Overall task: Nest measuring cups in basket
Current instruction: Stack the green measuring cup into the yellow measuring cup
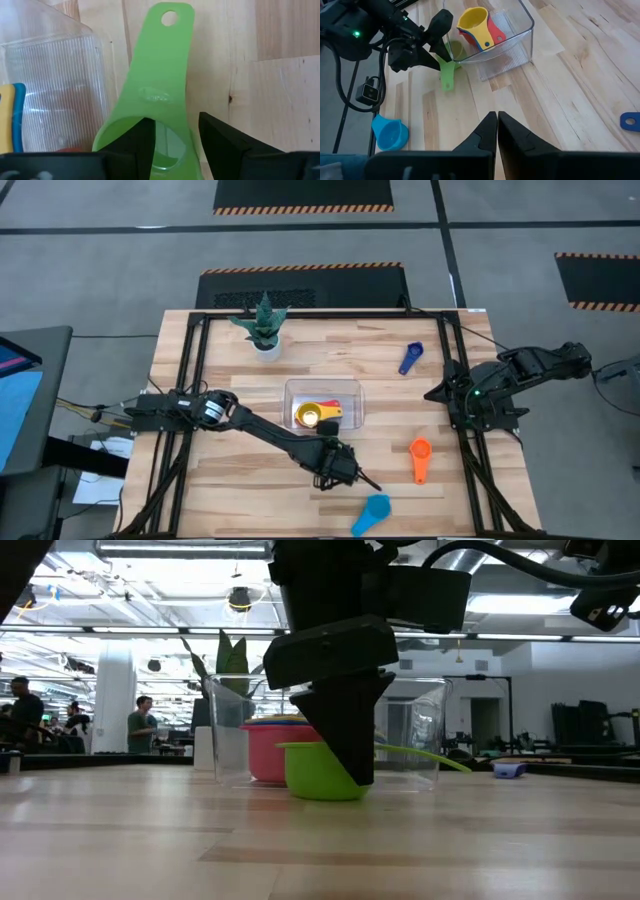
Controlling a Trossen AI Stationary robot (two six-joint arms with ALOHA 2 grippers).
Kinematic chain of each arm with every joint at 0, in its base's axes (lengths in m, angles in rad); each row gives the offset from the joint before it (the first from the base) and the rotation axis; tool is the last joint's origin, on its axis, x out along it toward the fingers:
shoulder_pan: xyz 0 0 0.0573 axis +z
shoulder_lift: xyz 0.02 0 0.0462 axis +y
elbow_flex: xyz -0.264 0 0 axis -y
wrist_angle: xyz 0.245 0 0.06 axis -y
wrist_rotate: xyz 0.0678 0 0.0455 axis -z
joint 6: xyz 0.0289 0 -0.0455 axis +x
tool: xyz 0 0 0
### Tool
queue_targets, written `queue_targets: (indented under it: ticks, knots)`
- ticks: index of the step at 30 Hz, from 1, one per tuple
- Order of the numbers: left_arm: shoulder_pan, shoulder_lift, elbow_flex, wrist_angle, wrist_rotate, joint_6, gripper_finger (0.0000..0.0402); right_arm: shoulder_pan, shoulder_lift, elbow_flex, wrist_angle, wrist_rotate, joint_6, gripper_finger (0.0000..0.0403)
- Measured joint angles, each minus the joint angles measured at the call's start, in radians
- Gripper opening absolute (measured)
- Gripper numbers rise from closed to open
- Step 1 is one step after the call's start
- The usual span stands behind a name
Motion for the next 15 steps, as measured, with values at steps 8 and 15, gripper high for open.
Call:
queue_targets:
  ticks: [8,15]
  knots:
    - [0.000,0.005,-0.003,-0.005,0.106,-0.089,0.0112,0.000,0.000,0.000,0.000,0.000,0.000,0.0040]
    - [0.005,0.005,0.046,-0.100,0.092,-0.097,0.0009,0.000,0.000,0.000,0.001,0.000,0.000,0.0040]
